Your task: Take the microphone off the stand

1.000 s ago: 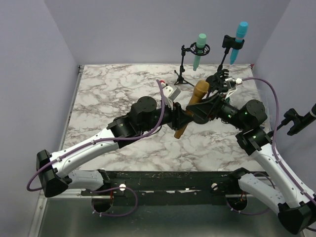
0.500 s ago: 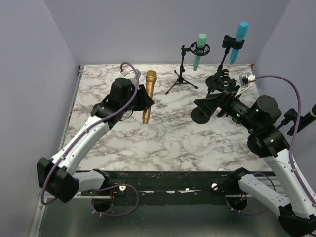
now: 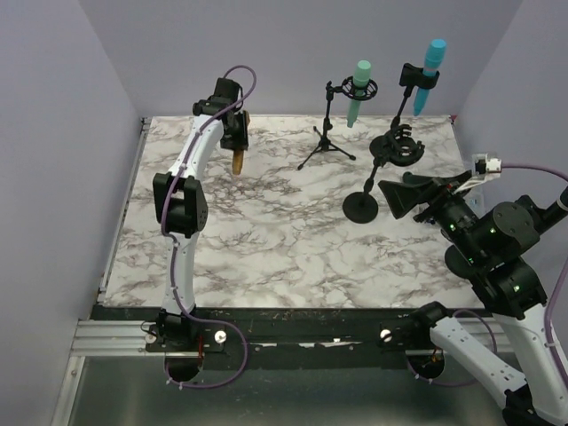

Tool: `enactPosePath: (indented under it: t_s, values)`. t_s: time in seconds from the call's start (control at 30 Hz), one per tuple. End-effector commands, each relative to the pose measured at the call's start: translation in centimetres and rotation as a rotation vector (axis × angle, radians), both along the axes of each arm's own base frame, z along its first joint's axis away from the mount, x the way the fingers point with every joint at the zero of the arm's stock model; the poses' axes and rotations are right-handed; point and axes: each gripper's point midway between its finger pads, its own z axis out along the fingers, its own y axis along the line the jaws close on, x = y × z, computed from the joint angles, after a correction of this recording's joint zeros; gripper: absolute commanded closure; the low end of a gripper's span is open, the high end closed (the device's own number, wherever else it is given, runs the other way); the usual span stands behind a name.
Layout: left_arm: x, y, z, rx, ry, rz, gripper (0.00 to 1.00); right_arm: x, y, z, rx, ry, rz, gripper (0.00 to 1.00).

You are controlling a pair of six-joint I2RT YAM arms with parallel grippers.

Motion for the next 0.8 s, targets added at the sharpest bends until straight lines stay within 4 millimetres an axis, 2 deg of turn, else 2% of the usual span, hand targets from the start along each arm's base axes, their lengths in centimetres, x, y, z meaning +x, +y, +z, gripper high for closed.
enactPosePath:
  t_s: [0.0,0.13,0.2,0.47,0.7,0.77]
  values:
    - [3.0,1.5,1.5,0.052,0.001,-0.03,1.0,0.4,-2.2,-1.1,-0.044,0.02,-0.12,0.0]
    - [3.5,2.9,-1.5,-0.023,0.028,0.021,1.0,0.8,-2.8,-1.1,-0.066,0.02,-0.155,0.0]
    - [3.0,2.8,-2.7,-0.082,0.061,0.033,1.0,1.0,-3.0,-1.0,-0.078,0.018,-0.171,0.0]
    - [2.6,2.3,-6.0,-0.104,0.152,0.045,1.0,2.1,-2.9,-1.8,-0.102,0.027,-0.186,0.0]
    - [1.8,1.7,-4.6,-0.143,0.154,0.041,1.0,2.5,-2.5,-2.9,-0.108,0.052,-0.175,0.0]
    - [1.5,1.5,-4.3,-0.157,0.165,0.046,0.94,2.5,-2.4,-3.0,-0.109,0.053,-0.174,0.0]
